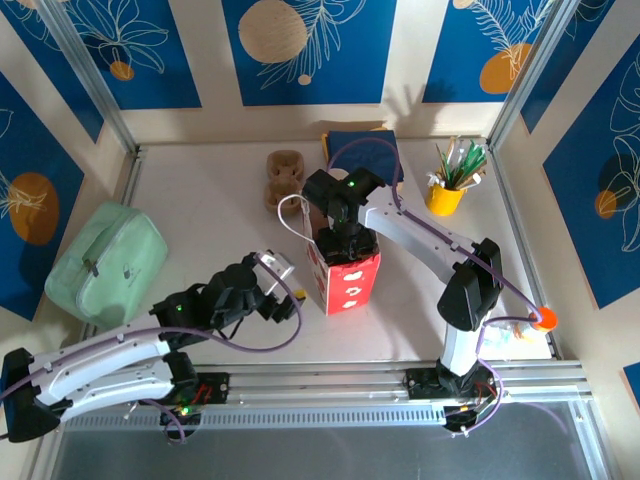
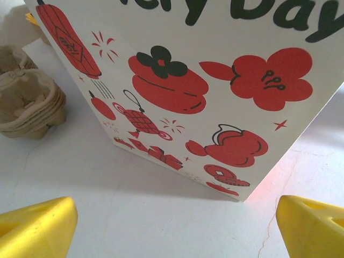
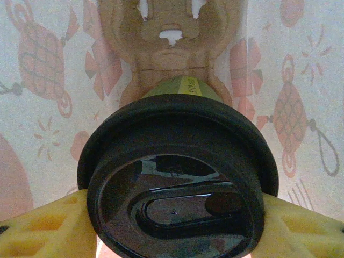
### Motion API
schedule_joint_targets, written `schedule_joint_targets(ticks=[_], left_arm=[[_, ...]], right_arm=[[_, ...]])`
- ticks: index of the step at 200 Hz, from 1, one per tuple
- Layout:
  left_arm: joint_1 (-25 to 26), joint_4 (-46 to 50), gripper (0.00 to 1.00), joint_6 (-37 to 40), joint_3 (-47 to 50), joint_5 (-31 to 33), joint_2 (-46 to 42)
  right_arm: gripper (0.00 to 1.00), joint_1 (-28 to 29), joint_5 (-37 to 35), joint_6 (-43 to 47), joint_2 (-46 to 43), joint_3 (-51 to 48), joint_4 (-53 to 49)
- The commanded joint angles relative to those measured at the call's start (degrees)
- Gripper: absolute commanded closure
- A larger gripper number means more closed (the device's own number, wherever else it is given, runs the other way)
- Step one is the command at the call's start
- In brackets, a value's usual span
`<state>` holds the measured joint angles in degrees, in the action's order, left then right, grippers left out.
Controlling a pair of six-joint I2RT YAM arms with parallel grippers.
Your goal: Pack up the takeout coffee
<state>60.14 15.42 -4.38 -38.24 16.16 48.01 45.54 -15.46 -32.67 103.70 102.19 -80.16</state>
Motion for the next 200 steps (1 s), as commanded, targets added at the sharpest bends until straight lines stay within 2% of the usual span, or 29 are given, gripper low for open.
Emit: schedule_joint_targets(ticks=[1, 200], left_arm=[[0.3, -1.3, 0.05, 0.0, 0.9, 1.2, -0.9], [0.3, -0.7, 0.04, 0.4, 0.0, 1.7, -0.4]], right_arm=[[0.39, 0.2, 0.2, -0.9, -0.7, 0.3, -1.4], [0.39, -0.2, 5.5, 0.7, -0.9, 0.1, -1.7]])
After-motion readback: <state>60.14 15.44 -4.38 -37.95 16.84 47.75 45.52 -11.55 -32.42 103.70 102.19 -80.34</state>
